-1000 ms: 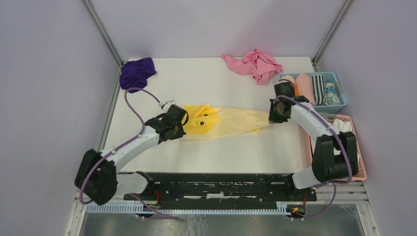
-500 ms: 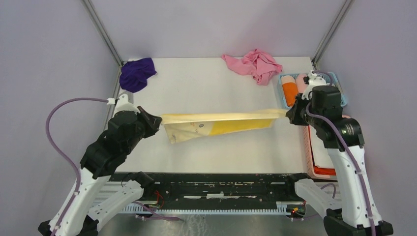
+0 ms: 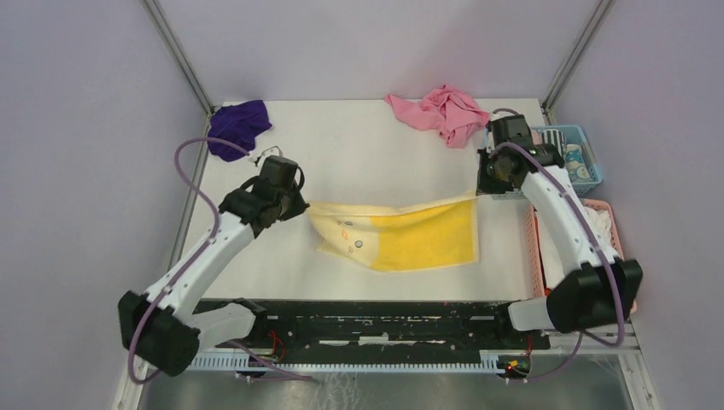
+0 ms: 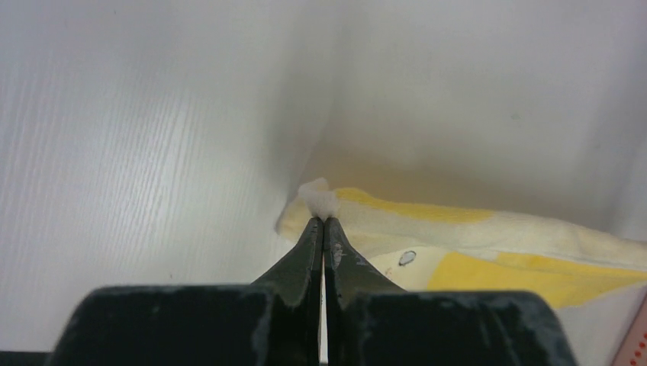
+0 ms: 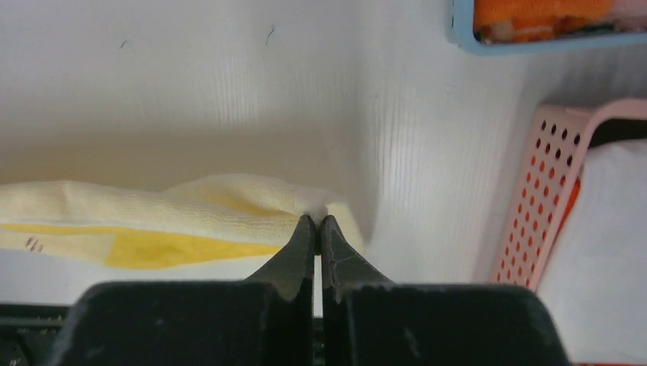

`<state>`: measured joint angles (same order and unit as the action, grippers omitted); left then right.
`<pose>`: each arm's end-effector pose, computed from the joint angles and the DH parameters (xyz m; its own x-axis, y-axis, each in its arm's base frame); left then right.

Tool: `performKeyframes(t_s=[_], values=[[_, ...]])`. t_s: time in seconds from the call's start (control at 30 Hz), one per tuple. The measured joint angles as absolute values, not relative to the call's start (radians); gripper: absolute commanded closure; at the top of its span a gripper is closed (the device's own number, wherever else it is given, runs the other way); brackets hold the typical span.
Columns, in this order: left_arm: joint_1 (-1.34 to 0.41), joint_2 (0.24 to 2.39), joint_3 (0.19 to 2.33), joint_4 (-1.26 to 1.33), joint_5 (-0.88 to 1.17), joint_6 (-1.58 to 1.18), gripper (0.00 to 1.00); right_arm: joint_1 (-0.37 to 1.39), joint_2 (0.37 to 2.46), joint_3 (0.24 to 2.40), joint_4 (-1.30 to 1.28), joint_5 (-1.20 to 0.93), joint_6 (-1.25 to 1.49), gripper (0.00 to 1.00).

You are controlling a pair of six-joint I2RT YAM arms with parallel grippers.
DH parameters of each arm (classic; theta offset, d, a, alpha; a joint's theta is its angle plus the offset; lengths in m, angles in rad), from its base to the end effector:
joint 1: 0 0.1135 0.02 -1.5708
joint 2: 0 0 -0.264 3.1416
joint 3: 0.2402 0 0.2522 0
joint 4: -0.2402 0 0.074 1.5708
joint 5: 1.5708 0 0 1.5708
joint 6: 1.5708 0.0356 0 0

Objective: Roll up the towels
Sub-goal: Flatten out the towel at the center of the board, then fold the towel at the center of the board.

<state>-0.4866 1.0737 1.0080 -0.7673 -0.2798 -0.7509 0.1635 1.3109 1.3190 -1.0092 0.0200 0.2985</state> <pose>0.1949 -0.0920 0.3093 -0.6728 -0.3859 -0.6312 -0.2377 0.9207 -0.3096 0.2524 0.0409 0.3383 -0.8388 0.1596 -0.5205 0.0990 0.9848 0.1425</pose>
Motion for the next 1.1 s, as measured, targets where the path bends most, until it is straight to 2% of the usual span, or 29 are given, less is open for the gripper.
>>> performKeyframes(t_s=[0.17, 0.33, 0.47, 0.7, 1.1], values=[[-0.334, 1.386, 1.026, -0.58, -0.186, -0.713, 0.97, 0.162, 1.63, 1.349, -0.827, 0.084, 0.287, 1.0], [-0.294, 1.579, 1.126, -0.511, -0.119, -0.688, 0.97, 0.154, 1.789, 1.398, -0.734, 0.09, 0.274, 1.0], [-0.274, 1.678, 1.185, -0.458, -0.074, -0.675, 0.97, 0.146, 1.831, 1.42, -0.687, 0.087, 0.263, 1.0], [-0.253, 1.637, 1.111, -0.439, -0.047, -0.675, 0.97, 0.127, 1.818, 1.424, -0.686, 0.094, 0.258, 1.0], [-0.237, 1.421, 0.853, -0.435, 0.047, -0.677, 0.97, 0.118, 1.536, 1.102, -0.719, 0.11, 0.352, 1.0]])
